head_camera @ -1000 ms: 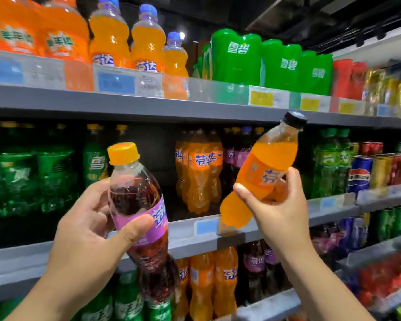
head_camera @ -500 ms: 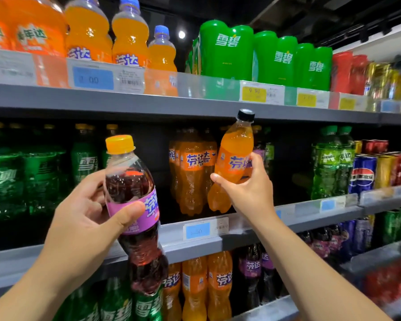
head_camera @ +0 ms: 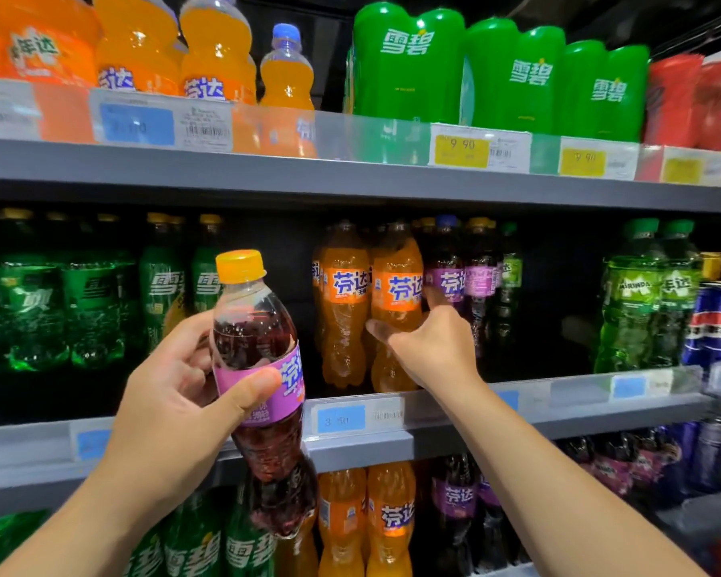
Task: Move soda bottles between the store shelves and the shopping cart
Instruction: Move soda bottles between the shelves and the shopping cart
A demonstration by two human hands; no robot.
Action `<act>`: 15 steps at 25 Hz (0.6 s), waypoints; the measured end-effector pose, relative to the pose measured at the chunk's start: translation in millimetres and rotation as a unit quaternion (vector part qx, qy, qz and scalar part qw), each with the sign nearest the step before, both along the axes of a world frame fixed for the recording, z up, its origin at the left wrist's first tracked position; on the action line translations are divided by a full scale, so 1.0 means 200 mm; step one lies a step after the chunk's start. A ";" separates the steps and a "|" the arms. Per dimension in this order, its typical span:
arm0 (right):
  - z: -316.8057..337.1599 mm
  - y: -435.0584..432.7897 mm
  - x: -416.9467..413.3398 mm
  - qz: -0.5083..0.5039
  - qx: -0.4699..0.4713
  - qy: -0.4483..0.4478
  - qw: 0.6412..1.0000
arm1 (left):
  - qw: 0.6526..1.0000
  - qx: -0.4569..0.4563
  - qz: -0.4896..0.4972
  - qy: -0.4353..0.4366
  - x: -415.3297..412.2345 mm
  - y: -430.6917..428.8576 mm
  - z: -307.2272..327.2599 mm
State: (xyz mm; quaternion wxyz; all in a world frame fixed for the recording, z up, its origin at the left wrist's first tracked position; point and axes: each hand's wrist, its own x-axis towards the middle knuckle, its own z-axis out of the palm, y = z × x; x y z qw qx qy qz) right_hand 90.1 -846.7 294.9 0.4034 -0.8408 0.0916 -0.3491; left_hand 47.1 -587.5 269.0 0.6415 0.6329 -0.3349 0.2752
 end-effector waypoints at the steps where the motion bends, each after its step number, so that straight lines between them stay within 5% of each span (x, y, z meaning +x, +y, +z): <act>1: 0.01 0.00 0.02 -0.003 -0.006 0.017 1.000 | 1.000 0.000 0.001 0.004 -0.01 -0.01 0.00; 8: -0.02 -0.01 0.04 0.006 -0.047 0.098 0.994 | 1.000 0.009 0.002 0.014 -0.02 -0.04 0.00; 15: -0.08 -0.06 0.04 0.002 -0.035 0.059 0.998 | 1.000 0.011 0.005 0.010 -0.04 -0.04 0.01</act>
